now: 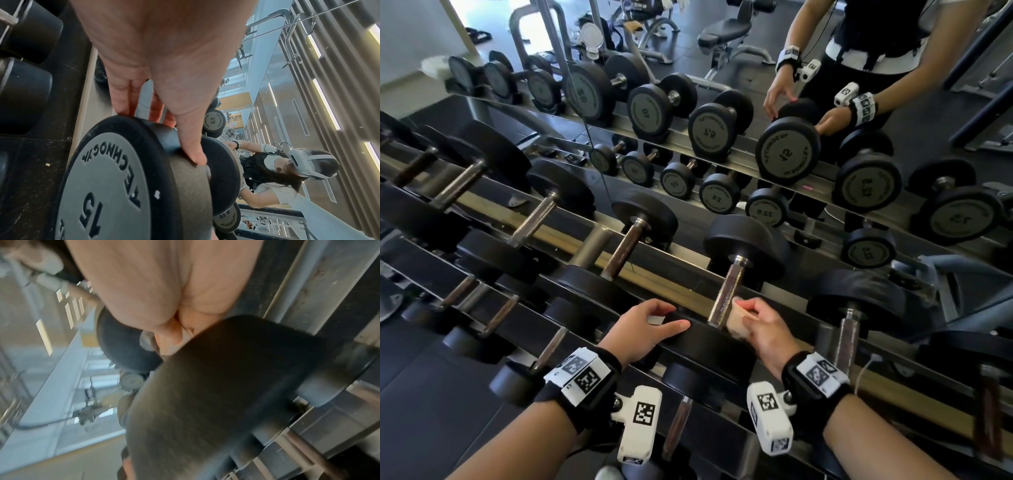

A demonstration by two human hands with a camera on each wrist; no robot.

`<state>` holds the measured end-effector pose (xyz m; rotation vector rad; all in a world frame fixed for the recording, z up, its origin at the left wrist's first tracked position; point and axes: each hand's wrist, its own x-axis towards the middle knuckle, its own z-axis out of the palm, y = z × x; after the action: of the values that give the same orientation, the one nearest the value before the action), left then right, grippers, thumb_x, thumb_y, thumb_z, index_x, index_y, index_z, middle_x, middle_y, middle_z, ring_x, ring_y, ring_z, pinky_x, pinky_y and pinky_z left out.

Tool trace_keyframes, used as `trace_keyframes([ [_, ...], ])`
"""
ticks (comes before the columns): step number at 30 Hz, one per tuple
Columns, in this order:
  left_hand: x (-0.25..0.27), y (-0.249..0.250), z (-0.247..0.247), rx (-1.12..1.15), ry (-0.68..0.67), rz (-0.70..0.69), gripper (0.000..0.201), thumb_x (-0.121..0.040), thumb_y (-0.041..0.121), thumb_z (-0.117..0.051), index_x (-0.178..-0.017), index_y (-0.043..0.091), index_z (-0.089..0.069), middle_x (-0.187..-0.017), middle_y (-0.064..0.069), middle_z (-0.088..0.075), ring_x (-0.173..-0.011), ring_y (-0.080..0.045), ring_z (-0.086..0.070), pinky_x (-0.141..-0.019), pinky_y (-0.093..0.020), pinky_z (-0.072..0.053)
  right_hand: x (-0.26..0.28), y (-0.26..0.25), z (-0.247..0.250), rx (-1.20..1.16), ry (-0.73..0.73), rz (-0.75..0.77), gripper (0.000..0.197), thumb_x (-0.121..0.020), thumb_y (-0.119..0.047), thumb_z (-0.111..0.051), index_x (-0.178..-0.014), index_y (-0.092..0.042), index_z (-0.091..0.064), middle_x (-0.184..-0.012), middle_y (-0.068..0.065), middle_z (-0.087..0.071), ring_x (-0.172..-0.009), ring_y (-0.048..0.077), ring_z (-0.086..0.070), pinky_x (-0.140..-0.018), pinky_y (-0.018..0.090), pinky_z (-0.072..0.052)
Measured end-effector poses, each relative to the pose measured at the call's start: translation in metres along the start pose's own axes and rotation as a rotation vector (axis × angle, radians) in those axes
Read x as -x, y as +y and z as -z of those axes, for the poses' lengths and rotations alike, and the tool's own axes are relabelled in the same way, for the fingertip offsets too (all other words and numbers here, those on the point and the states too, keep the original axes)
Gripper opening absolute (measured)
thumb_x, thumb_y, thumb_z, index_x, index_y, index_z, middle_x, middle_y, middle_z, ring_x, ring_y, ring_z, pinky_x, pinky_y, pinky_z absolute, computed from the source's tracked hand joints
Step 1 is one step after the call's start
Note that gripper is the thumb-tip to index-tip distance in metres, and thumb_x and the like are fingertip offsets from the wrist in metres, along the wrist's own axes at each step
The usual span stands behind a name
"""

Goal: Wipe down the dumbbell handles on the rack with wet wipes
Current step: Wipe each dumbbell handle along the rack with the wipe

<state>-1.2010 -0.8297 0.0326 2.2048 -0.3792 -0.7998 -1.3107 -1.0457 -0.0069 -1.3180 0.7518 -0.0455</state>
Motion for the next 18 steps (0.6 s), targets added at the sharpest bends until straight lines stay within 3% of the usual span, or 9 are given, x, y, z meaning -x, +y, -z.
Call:
trace_keyframes([
  [3,0.0,0.0,0.0,0.003,-0.012,0.01,0.05,-0.077,0.055,-0.074,-0.12,0.034,-0.06,-0.114,0.015,-0.061,-0.106,-0.005,-0.058,-0.095,-0.028,-0.048,0.006,0.002,0.011,-0.045,-0.039,-0.029,0.028,-0.097,0.003,-0.044,-0.099,-0.013,-0.067,-0.114,0.015,-0.065,-0.1,0.029,-0.063,-0.08,0.038,-0.053],
  [6,0.0,0.001,0.001,0.005,-0.024,0.014,0.052,-0.077,0.056,-0.073,-0.122,0.033,-0.06,-0.115,0.014,-0.061,-0.105,-0.005,-0.058,-0.097,-0.031,-0.048,-0.003,-0.007,0.022,-0.098,0.097,-0.061,0.022,-0.099,0.0,-0.043,-0.1,-0.009,-0.063,-0.106,0.02,-0.064,-0.089,0.028,-0.062,-0.067,0.033,-0.051],
  [8,0.0,0.001,0.001,0.01,-0.02,0.014,0.052,-0.078,0.055,-0.073,-0.122,0.033,-0.06,-0.114,0.014,-0.061,-0.104,-0.005,-0.058,-0.096,-0.03,-0.049,-0.012,-0.009,0.027,-0.102,0.181,-0.08,0.018,-0.098,-0.001,-0.048,-0.103,-0.005,-0.065,-0.1,0.019,-0.065,-0.084,0.026,-0.062,-0.069,0.032,-0.05],
  [11,0.001,0.001,0.0,0.015,-0.018,0.019,0.052,-0.078,0.055,-0.073,-0.122,0.032,-0.06,-0.115,0.012,-0.061,-0.105,-0.006,-0.058,-0.095,-0.03,-0.049,-0.022,-0.014,0.03,-0.116,0.147,-0.113,0.021,-0.094,0.0,-0.055,-0.113,0.002,-0.066,-0.096,0.019,-0.068,-0.08,0.028,-0.065,-0.07,0.031,-0.051],
  [13,0.001,0.001,0.0,0.015,-0.016,0.02,0.052,-0.077,0.056,-0.073,-0.122,0.032,-0.06,-0.116,0.012,-0.061,-0.106,-0.006,-0.058,-0.095,-0.029,-0.049,-0.027,-0.016,0.028,-0.094,0.138,-0.124,0.024,-0.092,-0.001,-0.059,-0.115,0.002,-0.067,-0.102,0.022,-0.069,-0.088,0.035,-0.067,-0.079,0.038,-0.055],
  [15,0.001,0.0,0.0,0.008,-0.02,0.021,0.054,-0.078,0.056,-0.072,-0.124,0.033,-0.06,-0.118,0.012,-0.06,-0.108,-0.007,-0.057,-0.096,-0.03,-0.048,-0.032,-0.017,0.022,-0.057,0.149,-0.096,0.024,-0.091,-0.001,-0.061,-0.114,0.002,-0.069,-0.11,0.025,-0.069,-0.104,0.041,-0.066,-0.098,0.048,-0.051],
  [18,0.001,0.0,0.0,0.005,-0.02,0.019,0.053,-0.079,0.055,-0.072,-0.125,0.032,-0.059,-0.12,0.011,-0.06,-0.111,-0.009,-0.058,-0.101,-0.035,-0.048,-0.033,-0.015,0.013,0.002,0.182,-0.021,0.016,-0.089,-0.003,-0.064,-0.102,-0.007,-0.074,-0.104,0.02,-0.073,-0.103,0.038,-0.068,-0.102,0.05,-0.049],
])
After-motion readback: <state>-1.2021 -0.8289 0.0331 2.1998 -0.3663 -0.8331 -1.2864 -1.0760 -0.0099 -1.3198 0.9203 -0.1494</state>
